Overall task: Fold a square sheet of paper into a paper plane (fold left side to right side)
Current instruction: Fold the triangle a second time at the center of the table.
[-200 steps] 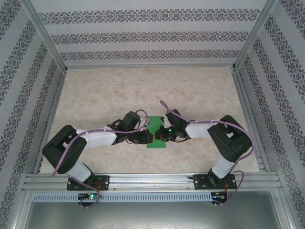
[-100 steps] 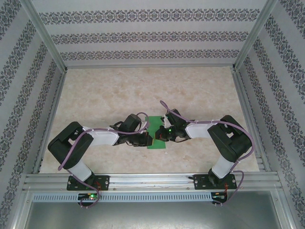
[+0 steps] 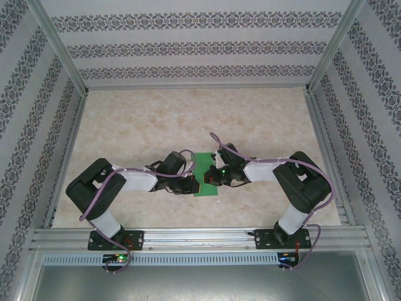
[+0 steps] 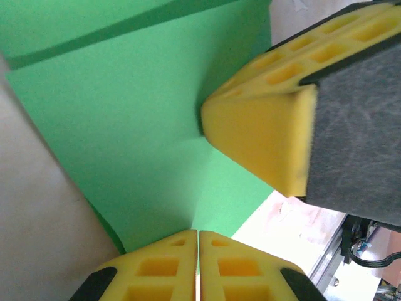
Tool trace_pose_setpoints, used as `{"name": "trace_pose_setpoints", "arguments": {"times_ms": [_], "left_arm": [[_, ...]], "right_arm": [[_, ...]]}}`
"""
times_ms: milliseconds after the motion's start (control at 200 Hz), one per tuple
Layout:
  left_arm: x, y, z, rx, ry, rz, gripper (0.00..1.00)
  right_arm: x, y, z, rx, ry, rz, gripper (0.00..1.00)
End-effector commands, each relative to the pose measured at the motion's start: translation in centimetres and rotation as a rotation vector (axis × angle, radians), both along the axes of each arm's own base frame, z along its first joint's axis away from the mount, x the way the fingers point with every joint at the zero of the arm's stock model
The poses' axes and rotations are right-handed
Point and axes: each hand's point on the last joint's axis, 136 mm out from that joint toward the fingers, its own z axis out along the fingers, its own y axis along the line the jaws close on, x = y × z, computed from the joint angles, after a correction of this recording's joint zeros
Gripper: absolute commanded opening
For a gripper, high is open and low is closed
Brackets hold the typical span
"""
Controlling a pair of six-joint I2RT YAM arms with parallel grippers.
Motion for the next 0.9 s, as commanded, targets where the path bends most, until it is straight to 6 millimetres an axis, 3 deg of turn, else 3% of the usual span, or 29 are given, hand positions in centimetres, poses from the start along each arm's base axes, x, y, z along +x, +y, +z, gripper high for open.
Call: {"name": "trace_pose_setpoints", "arguments": {"times_ms": [0, 120, 400, 725, 894], "left_arm": [[-0.7, 0.1, -1.1, 0.018, 0.002, -0.013, 0.09], [-0.9, 0.3, -1.7, 0.031, 0.012, -0.011, 0.08], [-1.4, 1.2, -2.8, 0.103, 0.012, -0.014, 0.05], [-1.4, 1.7, -3.1, 0.140, -0.002, -0.015, 0.03], [-1.3, 1.9, -3.2, 0.155, 0.003, 0.000, 0.03]], "right_arm": [[-1.8, -1.1, -2.1, -0.076, 0.063, 0.015, 0.00], [-1.5, -0.6, -1.2, -0.050, 0.047, 0.024, 0.00], [0.1, 0.4, 3.1, 0.028, -0.070, 0.031, 0.00], [-0.5, 2.4, 1.8, 0.036, -0.048, 0.049, 0.00], [-0.7, 1.6, 0.1, -0.019, -0.040, 0.041, 0.00]]}}
